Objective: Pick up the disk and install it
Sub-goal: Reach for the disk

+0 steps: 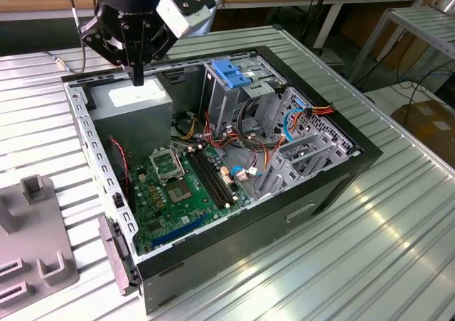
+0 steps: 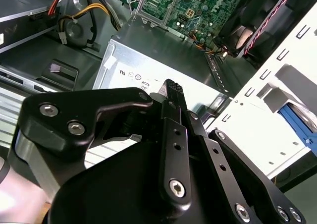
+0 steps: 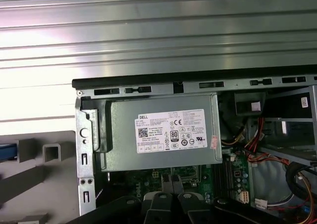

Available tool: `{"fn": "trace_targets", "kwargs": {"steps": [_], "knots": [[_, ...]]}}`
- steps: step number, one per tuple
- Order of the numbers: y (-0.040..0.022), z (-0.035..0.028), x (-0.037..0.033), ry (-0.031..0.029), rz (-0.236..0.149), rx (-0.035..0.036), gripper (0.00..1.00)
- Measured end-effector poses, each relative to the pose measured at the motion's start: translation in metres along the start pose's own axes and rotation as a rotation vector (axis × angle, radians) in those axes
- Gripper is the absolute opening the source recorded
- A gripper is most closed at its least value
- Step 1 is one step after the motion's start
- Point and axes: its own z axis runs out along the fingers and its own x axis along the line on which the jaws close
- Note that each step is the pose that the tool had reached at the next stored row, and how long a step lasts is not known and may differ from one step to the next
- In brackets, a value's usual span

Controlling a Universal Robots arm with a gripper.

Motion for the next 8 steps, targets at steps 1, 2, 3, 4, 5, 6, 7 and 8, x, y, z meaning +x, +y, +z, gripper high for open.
{"fn": "trace_targets", "kwargs": {"steps": [1, 2, 3, 4, 5, 6, 7, 8], "knots": [[0.0000, 0.0000, 0.0007, 0.0000, 0.000, 0.0000, 0.10], [-0.0001, 0.0000, 0.0010, 0.0000, 0.000, 0.0000, 0.10], [-0.0001, 0.0000, 0.0016, 0.0000, 0.000, 0.0000, 0.10], [-0.0002, 0.0000, 0.0022, 0.0000, 0.000, 0.0000, 0.10], [-0.0002, -0.0001, 0.0029, 0.0000, 0.000, 0.0000, 0.10], [-0.0003, -0.0001, 0.0033, -0.0001, 0.000, -0.0001, 0.10], [-0.0003, -0.0001, 0.0037, 0.0000, 0.000, 0.0000, 0.10], [-0.0003, -0.0001, 0.0044, 0.0000, 0.000, 0.0000, 0.10]]}}
